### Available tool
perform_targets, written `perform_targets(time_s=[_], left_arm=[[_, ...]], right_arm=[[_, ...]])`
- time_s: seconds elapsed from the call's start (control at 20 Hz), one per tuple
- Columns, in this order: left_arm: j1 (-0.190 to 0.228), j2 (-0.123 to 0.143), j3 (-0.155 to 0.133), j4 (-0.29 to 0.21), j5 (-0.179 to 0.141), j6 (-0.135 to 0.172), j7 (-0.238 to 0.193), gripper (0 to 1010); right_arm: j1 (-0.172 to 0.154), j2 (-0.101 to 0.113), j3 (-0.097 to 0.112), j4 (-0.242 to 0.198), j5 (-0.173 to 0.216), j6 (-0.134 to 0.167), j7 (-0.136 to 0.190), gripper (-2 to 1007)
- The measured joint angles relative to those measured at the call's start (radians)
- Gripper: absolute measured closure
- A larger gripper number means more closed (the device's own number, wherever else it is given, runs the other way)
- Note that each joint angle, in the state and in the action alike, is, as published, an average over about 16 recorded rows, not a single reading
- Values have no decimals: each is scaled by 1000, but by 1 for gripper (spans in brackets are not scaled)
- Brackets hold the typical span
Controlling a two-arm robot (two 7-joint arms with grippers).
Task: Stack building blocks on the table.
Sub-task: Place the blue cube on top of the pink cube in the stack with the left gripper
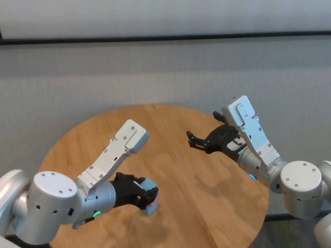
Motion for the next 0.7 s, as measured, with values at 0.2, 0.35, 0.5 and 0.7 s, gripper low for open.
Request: perform_targets(time_s=[0.2,0.35,0.5,0.7], left_arm=[[-10,4,4,12,3,-2,-8,606],[-21,9,9,23,7,-4,-16,606],[-35,14,17,36,10,-6,-26,606],[-56,20,29,53,16,-9,-39,606]], right_arm=[[0,0,0,0,0,0,0,4],[0,0,0,0,0,0,0,4],[0,0,0,0,0,0,0,4],[0,0,0,0,0,0,0,4]])
